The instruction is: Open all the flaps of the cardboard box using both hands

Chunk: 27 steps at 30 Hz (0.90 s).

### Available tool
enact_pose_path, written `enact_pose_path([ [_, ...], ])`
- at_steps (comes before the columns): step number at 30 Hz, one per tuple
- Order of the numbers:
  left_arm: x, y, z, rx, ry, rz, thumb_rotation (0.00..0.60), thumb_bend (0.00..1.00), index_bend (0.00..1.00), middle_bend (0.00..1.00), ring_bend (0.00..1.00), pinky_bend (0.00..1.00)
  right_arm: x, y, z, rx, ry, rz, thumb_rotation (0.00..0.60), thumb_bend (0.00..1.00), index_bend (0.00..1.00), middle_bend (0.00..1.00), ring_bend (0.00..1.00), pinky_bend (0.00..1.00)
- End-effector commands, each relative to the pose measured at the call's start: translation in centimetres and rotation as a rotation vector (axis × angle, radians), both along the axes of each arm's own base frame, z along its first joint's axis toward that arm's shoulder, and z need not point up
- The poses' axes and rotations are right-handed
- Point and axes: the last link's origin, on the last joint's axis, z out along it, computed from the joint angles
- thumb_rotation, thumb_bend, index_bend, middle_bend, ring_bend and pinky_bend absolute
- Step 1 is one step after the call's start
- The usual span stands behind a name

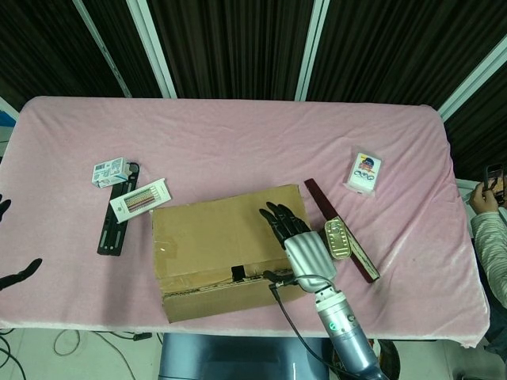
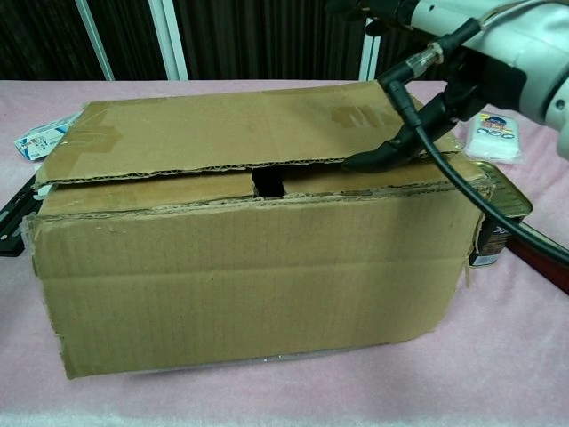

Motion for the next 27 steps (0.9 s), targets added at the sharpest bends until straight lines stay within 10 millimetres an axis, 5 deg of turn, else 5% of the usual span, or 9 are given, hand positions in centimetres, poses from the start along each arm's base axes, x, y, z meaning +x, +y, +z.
enact_pose_path([
  [1,-0.1,0.1,0.1,0.003,-0.006,0.003,0.6,0.12,0.0,0.0,0.02,0.1,0.2,-0.2,-0.6,0.0,0.008,-0.002,0.6,0.16,0.0,0.0,0.0,0.22],
  [27,-0.3,0.3,0.3,0.002,-0.038,0.007,0.6,0.12,0.0,0.0,0.02,0.1,0.7,-1.2,-2.2,-0.066,-0.036,0.001,0.6,0.17,0.0,0.0,0.0,0.22],
])
